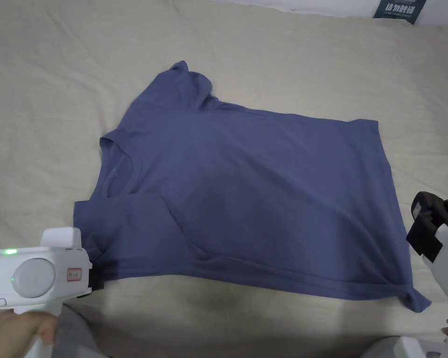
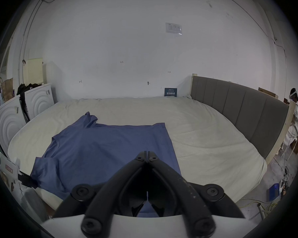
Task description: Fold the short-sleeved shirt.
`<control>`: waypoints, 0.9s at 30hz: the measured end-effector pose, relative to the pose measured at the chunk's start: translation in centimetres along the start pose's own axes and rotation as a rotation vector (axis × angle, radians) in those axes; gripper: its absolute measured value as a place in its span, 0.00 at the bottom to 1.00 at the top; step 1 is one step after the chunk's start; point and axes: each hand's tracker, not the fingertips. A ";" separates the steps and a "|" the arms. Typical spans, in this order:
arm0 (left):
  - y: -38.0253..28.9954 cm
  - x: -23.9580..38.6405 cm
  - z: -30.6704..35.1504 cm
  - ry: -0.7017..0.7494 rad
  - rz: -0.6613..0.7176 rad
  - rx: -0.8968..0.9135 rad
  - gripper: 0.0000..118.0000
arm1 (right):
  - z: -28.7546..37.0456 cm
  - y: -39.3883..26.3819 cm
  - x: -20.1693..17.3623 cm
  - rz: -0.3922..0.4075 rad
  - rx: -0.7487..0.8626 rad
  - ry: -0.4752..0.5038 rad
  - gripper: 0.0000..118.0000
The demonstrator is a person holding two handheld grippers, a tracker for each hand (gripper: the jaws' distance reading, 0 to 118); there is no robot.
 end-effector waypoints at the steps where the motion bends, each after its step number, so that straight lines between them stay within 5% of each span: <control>1: -0.1 0.3 0.4 0.026 -0.016 0.013 0.05 | 0.0 0.0 0.1 -0.002 -0.006 -0.007 0.01; 6: 0.6 0.0 3.3 -0.009 0.002 0.118 0.04 | -0.7 -0.2 1.6 -0.009 -0.124 -0.010 0.02; 7: 0.6 0.0 4.2 -0.029 0.014 0.158 0.04 | -1.1 -0.5 2.4 -0.017 -0.180 0.022 0.09; 10: 1.1 0.1 6.1 -0.045 0.037 0.212 0.04 | -2.6 -2.4 4.5 -0.083 -0.350 0.069 0.86; 11: 1.1 0.4 6.8 -0.046 0.039 0.230 0.04 | -3.0 -3.5 4.9 -0.091 -0.379 0.060 1.00; 16: 1.6 0.8 7.8 -0.049 0.048 0.262 0.04 | -4.7 -7.3 5.6 -0.015 -0.500 -0.096 1.00; 18: 1.6 0.9 7.7 -0.044 0.060 0.264 0.04 | -5.5 -8.6 6.0 -0.016 -0.547 -0.129 0.92; 19: 1.7 0.9 7.6 -0.043 0.054 0.260 0.04 | -5.8 -9.1 6.1 -0.034 -0.554 -0.118 0.82; 23: 1.4 1.6 7.2 -0.023 0.036 0.241 0.04 | -7.4 -10.3 7.2 -0.175 -0.583 -0.074 0.14; 27: 1.6 1.8 7.3 -0.015 0.056 0.229 0.04 | -7.5 -9.3 7.6 -0.174 -0.615 -0.039 0.08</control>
